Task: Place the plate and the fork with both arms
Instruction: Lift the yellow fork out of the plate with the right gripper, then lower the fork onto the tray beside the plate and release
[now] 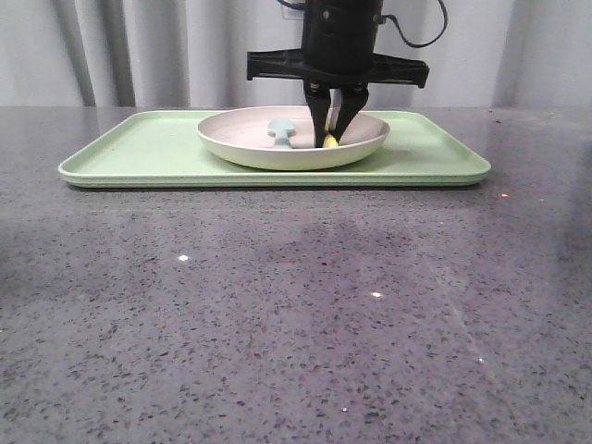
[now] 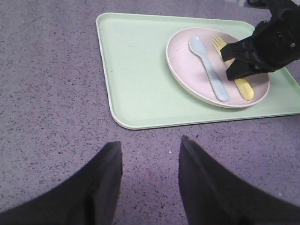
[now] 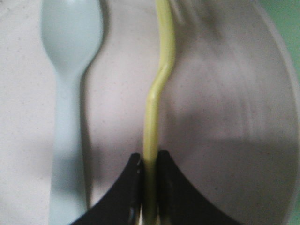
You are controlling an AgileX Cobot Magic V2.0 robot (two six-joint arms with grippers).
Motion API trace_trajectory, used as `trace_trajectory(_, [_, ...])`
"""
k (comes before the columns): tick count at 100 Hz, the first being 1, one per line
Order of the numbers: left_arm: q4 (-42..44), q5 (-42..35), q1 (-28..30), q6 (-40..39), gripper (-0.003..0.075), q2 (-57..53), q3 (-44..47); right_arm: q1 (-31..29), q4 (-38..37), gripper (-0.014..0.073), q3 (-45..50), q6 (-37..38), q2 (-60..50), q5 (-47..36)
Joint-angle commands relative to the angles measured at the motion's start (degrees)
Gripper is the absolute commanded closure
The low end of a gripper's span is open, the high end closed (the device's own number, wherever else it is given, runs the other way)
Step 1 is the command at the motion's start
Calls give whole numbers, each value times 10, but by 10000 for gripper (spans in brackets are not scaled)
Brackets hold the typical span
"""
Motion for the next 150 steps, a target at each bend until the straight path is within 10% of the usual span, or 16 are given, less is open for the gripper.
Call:
trace_trajectory(1, [-2, -37, -2, -6, 426, -3, -16, -4, -15, 611, -17, -1, -44, -24])
trace_trajectory(67, [-1, -37, -2, -6, 426, -3, -16, -64, -72, 611, -16, -54, -129, 86])
trace_trajectory(150, [-1, -35, -2, -6, 426, -3, -16, -131, 38, 611, -15, -133, -66, 87])
